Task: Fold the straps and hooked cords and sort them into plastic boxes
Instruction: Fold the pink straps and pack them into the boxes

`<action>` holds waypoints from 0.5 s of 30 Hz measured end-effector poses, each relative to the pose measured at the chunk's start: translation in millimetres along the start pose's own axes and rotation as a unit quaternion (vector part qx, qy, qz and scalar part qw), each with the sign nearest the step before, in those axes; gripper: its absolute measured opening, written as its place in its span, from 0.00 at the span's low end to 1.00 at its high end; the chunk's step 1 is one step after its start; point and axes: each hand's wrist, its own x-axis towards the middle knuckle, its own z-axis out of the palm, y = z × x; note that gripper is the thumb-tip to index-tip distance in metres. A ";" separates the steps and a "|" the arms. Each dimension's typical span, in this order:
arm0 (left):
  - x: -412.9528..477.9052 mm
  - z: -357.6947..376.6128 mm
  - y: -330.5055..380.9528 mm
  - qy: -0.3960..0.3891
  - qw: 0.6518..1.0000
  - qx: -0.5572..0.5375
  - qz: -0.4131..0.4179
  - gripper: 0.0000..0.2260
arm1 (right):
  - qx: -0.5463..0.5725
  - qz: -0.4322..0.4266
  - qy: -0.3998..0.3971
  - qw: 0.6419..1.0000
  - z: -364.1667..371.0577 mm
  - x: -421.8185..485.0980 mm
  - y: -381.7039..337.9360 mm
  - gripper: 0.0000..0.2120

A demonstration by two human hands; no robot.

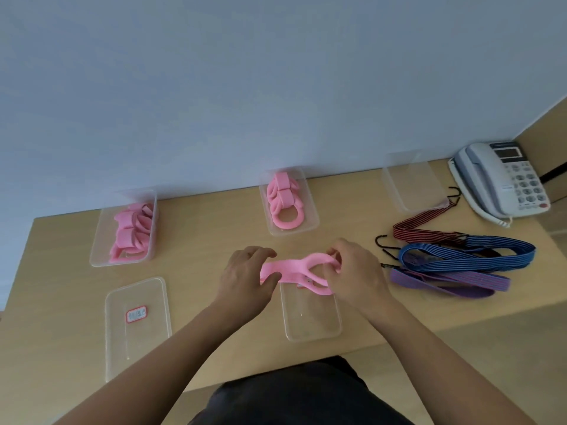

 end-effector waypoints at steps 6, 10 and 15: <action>-8.9 -33.0 14.8 -0.002 0.996 0.005 0.088 0.24 | 0.106 -0.194 0.110 0.969 -54.9 -22.7 -72.0 0.07; -21.9 -69.2 44.5 0.034 0.975 -0.182 0.127 0.08 | 0.121 -0.257 0.197 0.938 -101.4 -44.0 -115.4 0.09; -43.9 -114.0 80.0 0.021 0.930 -0.325 0.169 0.06 | 0.149 -0.273 0.295 0.903 -149.8 -82.1 -149.1 0.15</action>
